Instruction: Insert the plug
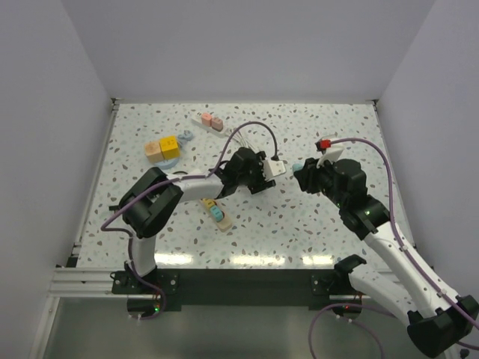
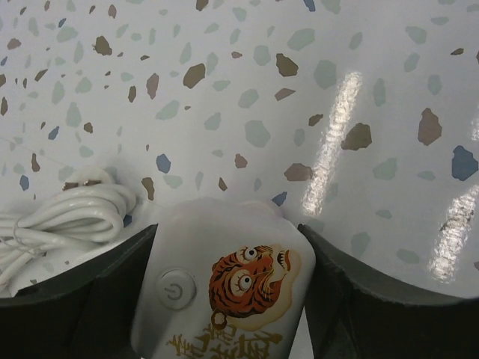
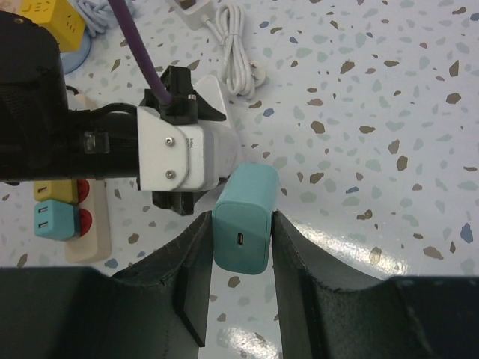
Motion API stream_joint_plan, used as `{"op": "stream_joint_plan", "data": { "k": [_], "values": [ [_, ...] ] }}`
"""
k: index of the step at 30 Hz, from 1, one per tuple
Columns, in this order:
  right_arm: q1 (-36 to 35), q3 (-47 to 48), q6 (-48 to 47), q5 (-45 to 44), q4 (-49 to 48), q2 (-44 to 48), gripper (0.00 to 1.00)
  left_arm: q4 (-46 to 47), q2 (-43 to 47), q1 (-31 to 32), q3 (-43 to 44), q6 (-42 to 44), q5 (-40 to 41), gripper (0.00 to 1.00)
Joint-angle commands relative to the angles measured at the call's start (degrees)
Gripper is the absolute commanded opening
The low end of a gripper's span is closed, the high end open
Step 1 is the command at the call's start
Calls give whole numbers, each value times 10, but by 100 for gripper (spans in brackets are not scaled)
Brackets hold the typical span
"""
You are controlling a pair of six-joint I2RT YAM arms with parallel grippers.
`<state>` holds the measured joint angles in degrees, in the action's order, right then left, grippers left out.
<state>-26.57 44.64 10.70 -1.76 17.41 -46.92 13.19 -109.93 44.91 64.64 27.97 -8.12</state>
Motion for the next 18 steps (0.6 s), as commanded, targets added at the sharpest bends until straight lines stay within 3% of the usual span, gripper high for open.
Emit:
{"op": "stream_joint_plan", "data": {
  "k": [1, 9, 16, 18],
  "values": [
    [3, -2, -10, 11, -24, 6, 0, -32, -16, -4, 37, -18, 13, 68],
    [3, -3, -7, 12, -23, 9, 0, -62, -51, -3, 100, -113, 14, 42],
    [3, -4, -4, 2, -14, 22, 0, -77, -107, 7, 188, -313, 57, 6],
    [3, -4, -4, 1, -12, 24, 0, -72, -123, 7, 210, -360, 79, 4]
  ]
}}
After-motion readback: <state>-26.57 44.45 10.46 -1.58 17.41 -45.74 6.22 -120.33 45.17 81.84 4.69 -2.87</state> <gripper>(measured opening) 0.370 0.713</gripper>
